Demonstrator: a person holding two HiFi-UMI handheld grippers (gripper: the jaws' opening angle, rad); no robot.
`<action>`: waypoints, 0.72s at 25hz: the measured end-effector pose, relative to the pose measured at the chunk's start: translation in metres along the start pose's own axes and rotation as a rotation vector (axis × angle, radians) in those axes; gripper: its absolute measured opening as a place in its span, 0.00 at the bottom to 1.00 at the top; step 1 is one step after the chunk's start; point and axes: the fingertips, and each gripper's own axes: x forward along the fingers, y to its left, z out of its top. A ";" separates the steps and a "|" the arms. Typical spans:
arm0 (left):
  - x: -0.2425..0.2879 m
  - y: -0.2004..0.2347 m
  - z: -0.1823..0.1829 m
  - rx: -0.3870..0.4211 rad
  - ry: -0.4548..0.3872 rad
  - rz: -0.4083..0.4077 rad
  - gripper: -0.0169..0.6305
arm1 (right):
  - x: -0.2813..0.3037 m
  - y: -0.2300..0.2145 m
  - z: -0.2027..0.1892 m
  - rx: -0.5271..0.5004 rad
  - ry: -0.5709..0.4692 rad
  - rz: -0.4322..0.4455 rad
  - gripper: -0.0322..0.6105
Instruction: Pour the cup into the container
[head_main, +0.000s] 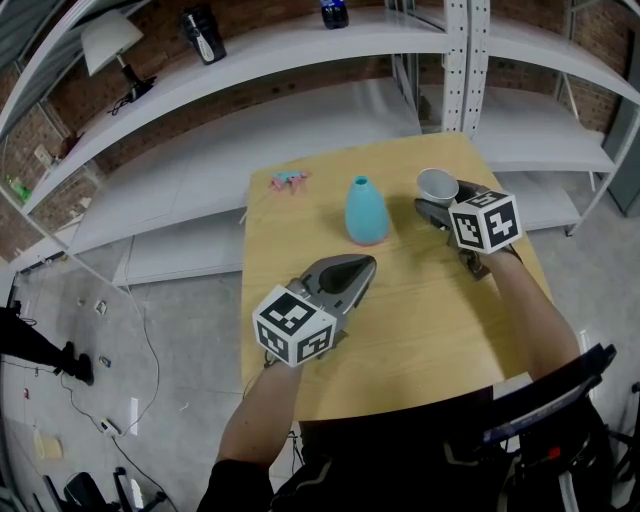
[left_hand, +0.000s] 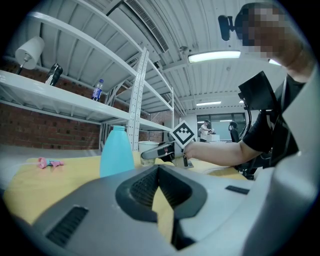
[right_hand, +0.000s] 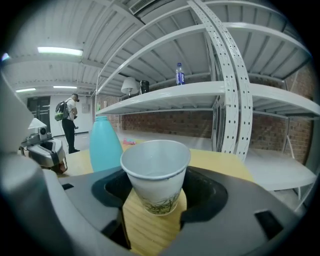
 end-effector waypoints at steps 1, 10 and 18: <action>0.000 -0.001 0.000 0.002 0.000 -0.003 0.03 | -0.002 0.003 0.005 -0.021 0.000 0.002 0.53; -0.002 -0.007 0.000 0.007 0.001 -0.031 0.03 | -0.013 0.034 0.051 -0.236 0.013 0.021 0.53; -0.007 -0.014 0.000 0.014 0.001 -0.066 0.03 | -0.011 0.059 0.083 -0.419 0.034 0.033 0.53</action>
